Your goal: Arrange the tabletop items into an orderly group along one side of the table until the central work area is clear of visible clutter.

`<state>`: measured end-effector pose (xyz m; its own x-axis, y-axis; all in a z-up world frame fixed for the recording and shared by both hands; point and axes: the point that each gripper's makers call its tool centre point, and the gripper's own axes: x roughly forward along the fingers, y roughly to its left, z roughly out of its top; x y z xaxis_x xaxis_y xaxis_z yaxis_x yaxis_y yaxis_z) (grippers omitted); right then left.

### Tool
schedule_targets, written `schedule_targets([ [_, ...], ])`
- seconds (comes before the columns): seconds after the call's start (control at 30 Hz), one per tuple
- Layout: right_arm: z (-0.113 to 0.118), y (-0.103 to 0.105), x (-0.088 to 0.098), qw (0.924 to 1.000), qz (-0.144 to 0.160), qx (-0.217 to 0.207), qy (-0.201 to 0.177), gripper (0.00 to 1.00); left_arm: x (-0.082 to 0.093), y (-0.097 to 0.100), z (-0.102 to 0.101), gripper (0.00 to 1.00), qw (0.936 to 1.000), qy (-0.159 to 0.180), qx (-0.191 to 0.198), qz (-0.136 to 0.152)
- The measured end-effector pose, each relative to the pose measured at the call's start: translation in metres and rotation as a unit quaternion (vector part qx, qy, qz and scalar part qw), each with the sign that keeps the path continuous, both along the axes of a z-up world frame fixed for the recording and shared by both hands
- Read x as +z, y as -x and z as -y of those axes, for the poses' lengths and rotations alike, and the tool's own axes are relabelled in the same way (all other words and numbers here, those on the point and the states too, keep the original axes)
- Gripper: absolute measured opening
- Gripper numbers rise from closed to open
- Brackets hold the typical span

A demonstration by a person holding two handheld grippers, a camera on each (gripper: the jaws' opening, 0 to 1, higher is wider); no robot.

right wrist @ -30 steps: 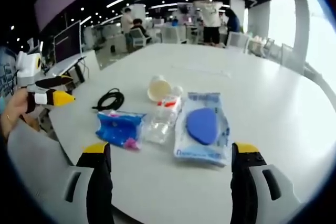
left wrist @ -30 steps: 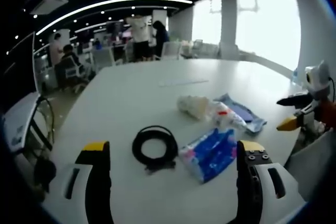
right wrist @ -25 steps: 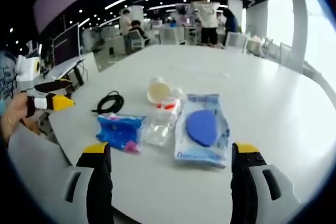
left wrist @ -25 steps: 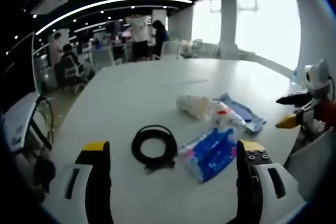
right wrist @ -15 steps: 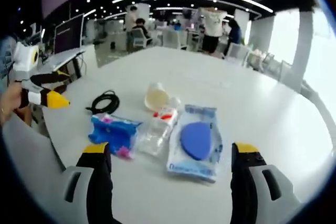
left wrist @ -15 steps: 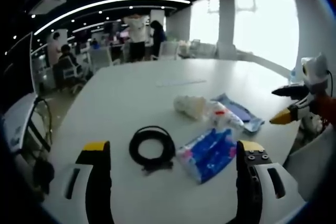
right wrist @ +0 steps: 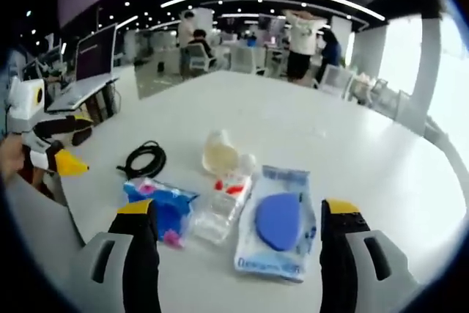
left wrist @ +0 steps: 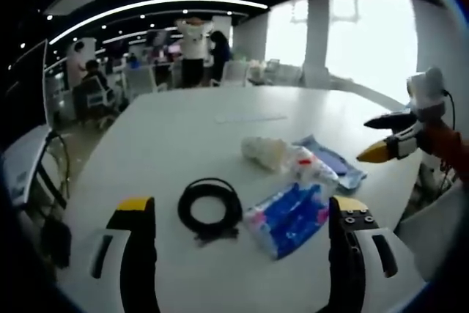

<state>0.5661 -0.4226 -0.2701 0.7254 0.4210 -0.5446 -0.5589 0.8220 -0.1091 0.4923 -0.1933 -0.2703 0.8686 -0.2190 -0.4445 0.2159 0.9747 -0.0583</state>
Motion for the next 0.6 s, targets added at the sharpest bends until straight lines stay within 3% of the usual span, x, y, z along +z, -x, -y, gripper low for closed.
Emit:
schedule_targets([
  [0.6, -0.024, -0.04, -0.03, 0.9994, -0.034, 0.004, 0.005, 0.9, -0.004, -0.001, 0.008, 0.95, 0.9998, -0.002, -0.019, -0.006],
])
